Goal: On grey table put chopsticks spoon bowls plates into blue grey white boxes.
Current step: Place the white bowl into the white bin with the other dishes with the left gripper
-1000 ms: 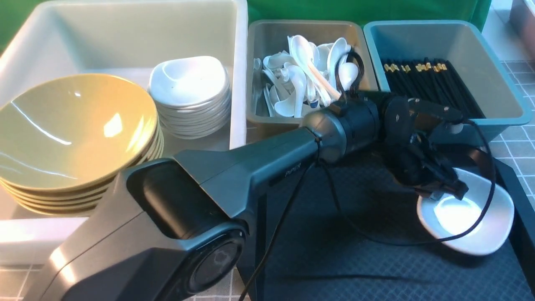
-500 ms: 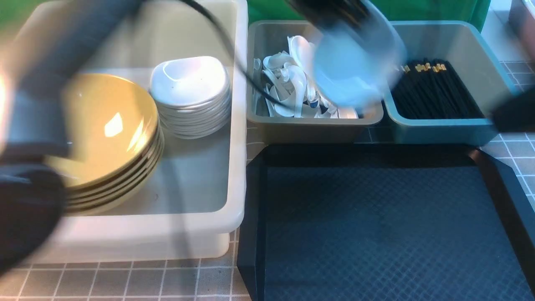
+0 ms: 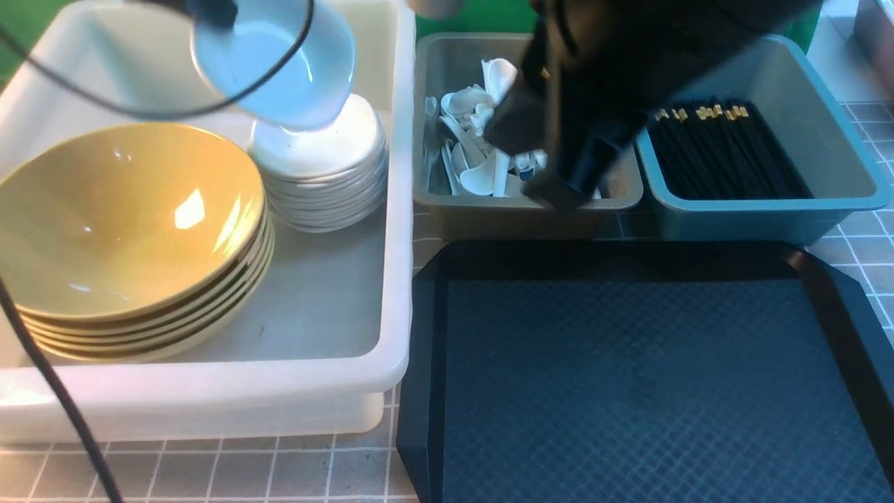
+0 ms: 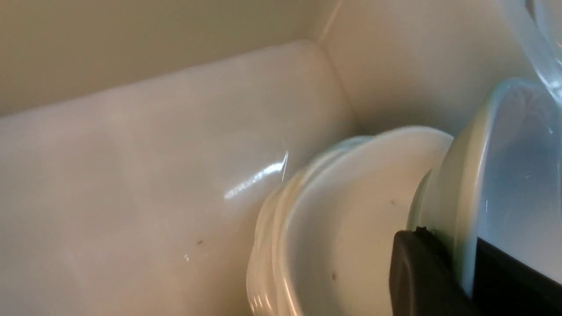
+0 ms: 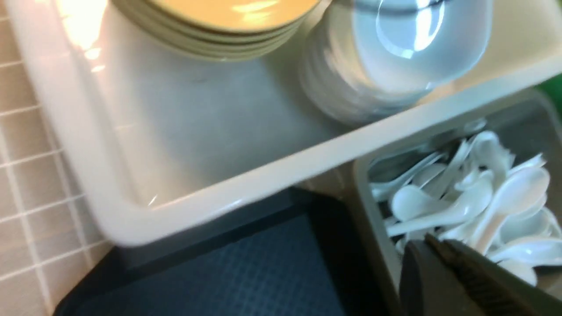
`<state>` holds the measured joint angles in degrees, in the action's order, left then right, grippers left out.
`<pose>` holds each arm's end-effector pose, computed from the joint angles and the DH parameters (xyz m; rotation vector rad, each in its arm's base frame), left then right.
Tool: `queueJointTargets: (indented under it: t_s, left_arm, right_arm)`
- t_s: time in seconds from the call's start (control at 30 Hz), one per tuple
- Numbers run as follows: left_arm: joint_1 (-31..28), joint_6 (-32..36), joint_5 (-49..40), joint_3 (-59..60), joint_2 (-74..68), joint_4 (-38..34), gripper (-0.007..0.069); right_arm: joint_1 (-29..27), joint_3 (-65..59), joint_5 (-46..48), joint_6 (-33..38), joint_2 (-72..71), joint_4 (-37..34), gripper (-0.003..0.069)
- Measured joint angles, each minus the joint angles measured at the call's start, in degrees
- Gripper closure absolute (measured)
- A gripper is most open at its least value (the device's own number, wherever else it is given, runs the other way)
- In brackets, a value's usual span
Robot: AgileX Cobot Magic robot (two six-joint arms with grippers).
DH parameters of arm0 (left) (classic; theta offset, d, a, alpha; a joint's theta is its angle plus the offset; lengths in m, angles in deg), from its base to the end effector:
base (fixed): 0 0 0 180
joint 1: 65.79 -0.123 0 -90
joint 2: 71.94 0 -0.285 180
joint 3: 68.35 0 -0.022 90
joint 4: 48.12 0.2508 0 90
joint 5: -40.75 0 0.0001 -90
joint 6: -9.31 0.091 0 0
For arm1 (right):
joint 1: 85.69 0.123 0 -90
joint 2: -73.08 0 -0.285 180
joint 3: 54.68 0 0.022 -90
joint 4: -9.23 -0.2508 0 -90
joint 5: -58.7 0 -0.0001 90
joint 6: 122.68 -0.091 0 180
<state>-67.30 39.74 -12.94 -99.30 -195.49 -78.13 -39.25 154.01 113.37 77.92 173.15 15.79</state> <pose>0.4607 -0.0246 0.3052 0.3841 2.3900 -0.4110 0.2500 0.2506 0.4514 -1.2298 1.8194 0.1137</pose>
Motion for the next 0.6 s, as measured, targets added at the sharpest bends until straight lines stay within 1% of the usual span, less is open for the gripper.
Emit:
queueJointTargets:
  t_s: [0.1, 0.2, 0.23, 0.3, 0.33, 0.4, 0.5, 0.6]
  left_arm:
    - [0.0, 2.6, 2.5, 0.0, -3.1, -0.2, 0.0580]
    - [0.1, 5.2, 2.3, 0.0, -4.7, 0.8, 0.0500]
    - [0.1, 5.8, 2.1, 0.0, -5.0, 1.3, 0.0447]
    - [0.2, 6.6, 2.0, 0.0, -5.1, 1.6, 0.0364]
    - [0.4, 6.9, 2.0, 0.0, -4.9, 1.8, 0.0298]
    - [0.5, 7.2, 1.9, -0.5, -4.6, 3.0, 0.0190]
    - [0.5, 7.3, 0.7, -2.2, -4.3, 4.3, 0.0092]
    - [0.5, 7.2, -1.4, -4.5, -3.5, 5.3, 0.0040]
  right_arm:
    - [-1.2, 0.0, -0.6, 0.0, 1.2, 0.8, 0.0635]
    - [-2.8, 0.0, -0.6, 0.0, 2.3, 1.1, 0.0633]
    - [-3.2, 0.0, -0.5, 0.0, 2.5, 1.2, 0.0632]
    - [-4.2, 0.0, -0.3, 0.0, 2.8, 1.2, 0.0632]
    - [-4.7, 0.0, -0.2, 0.0, 2.8, 1.3, 0.0631]
    - [-5.3, 0.0, 0.0, 0.0, 2.8, 1.4, 0.0631]
    - [-5.5, 0.0, 0.4, 0.0, 2.8, 1.6, 0.0631]
    - [-5.5, 0.0, 1.2, 0.0, 2.8, 1.6, 0.0631]
